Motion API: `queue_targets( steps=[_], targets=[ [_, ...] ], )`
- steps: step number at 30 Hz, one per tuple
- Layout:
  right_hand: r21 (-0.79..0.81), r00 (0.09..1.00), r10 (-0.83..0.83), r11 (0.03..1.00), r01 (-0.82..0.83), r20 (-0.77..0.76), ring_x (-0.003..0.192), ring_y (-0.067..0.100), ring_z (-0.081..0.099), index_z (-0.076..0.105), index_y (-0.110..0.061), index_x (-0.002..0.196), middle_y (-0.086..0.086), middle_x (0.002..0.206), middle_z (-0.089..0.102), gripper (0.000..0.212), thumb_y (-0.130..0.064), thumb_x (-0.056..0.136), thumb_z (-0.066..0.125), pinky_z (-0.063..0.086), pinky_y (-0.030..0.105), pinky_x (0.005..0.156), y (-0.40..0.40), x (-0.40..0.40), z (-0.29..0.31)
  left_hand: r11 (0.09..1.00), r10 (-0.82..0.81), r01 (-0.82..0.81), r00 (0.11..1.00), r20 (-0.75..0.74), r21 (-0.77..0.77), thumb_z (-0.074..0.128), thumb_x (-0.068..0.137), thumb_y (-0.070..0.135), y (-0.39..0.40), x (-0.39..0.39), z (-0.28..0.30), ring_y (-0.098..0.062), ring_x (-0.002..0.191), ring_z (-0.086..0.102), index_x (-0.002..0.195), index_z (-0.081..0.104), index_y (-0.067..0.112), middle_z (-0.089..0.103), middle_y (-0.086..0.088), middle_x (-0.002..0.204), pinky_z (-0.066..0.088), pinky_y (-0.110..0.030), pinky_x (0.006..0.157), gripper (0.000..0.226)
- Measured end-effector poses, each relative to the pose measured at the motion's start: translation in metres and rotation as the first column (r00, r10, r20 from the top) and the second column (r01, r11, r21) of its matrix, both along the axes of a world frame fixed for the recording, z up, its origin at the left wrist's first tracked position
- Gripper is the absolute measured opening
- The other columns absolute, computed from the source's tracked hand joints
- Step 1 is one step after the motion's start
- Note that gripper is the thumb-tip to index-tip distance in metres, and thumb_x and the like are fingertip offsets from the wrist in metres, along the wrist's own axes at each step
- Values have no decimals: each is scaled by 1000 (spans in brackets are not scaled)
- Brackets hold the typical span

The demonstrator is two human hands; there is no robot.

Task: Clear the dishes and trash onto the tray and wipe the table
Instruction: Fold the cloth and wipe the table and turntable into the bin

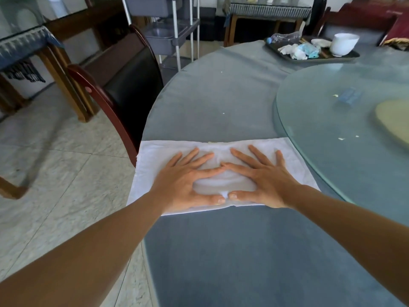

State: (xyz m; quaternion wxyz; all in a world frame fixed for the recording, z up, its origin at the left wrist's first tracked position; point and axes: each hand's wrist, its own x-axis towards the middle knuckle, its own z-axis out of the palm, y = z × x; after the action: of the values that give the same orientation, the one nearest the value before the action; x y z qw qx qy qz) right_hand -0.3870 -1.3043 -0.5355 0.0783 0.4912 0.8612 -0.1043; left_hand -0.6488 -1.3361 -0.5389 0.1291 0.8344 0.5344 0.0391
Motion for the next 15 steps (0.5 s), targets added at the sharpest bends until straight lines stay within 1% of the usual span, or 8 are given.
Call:
queue_targets(
  steps=[3, 6, 9, 15],
  targets=[
    [2, 1000, -20, 1000, 20, 6, 155, 15, -27, -13, -78, 141, -34, 162, -26, 80, -101, 72, 22, -10, 75, 116, 31, -10, -1, 1000, -27, 27, 1000, -11, 3, 29, 72, 96, 37, -12, 0, -4, 154, -14, 140, 8, 78, -3, 27, 166, -4, -43, 126, 74],
    [-4, 998, -69, 998, 69, 4, 154, 15, -29, -14, -76, 143, -34, 162, -28, 84, -102, 71, 19, -12, 74, 115, 63, -20, -1, 998, -60, 60, 998, -20, 10, 28, 72, 96, 81, -22, 1, -3, 154, -15, 132, 3, 83, -4, 28, 166, -3, -43, 126, 65],
    [-10, 996, -90, 996, 90, -4, 154, 14, -30, -14, -76, 143, -35, 161, -27, 85, -103, 70, 18, -14, 74, 115, 101, -33, -2, 997, -74, 74, 997, -16, 13, 29, 75, 96, 123, -34, 0, 0, 153, -17, 134, 5, 81, -3, 29, 166, -4, -42, 126, 66],
    [3, 992, -123, 992, 123, -5, 154, 15, -29, -14, -74, 144, -33, 162, -27, 85, -103, 71, 17, -13, 75, 115, 174, -50, -3, 994, -107, 107, 994, -5, 1, 35, 77, 94, 206, -52, 1, 0, 152, -17, 141, 12, 76, -1, 30, 166, -2, -43, 126, 71]
  ],
)
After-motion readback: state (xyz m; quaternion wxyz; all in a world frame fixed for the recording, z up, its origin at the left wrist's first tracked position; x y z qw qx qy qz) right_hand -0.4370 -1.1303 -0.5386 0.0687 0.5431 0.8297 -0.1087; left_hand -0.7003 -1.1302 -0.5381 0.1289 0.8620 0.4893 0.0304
